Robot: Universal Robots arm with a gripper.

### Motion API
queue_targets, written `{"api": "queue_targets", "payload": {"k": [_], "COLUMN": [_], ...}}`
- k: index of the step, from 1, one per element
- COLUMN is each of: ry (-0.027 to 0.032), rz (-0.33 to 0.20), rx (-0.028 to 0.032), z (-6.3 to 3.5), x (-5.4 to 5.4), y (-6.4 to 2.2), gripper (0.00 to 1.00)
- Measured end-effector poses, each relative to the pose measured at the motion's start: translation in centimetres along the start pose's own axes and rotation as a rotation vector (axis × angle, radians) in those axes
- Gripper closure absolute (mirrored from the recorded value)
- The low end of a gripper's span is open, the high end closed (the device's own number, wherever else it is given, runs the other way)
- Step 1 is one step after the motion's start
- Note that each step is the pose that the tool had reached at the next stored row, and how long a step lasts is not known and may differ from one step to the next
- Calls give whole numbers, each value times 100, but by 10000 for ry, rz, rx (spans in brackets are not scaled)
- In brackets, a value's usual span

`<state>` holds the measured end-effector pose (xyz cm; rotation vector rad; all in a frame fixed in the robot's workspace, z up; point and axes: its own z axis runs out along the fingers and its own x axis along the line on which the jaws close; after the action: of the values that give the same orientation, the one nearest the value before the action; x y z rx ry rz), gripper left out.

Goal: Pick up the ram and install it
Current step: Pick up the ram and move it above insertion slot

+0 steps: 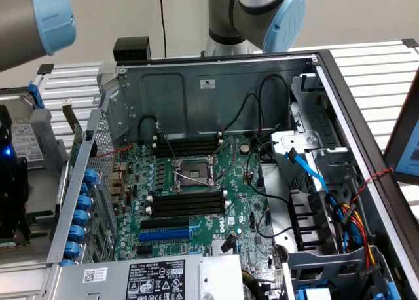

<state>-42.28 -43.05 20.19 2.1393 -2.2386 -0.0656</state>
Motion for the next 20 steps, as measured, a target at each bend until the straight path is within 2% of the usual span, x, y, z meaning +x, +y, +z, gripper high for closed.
{"api": "queue_targets", "payload": {"k": [3, 15, 17, 20], "ry": [0, -1, 0, 1], "rz": [0, 1, 1, 0], "rx": [-1, 2, -1, 1], "z": [0, -1, -32, -147], "x": [0, 0, 0, 1], "y": [0, 0, 3, 9], "gripper": [88, 88, 88, 88]}}
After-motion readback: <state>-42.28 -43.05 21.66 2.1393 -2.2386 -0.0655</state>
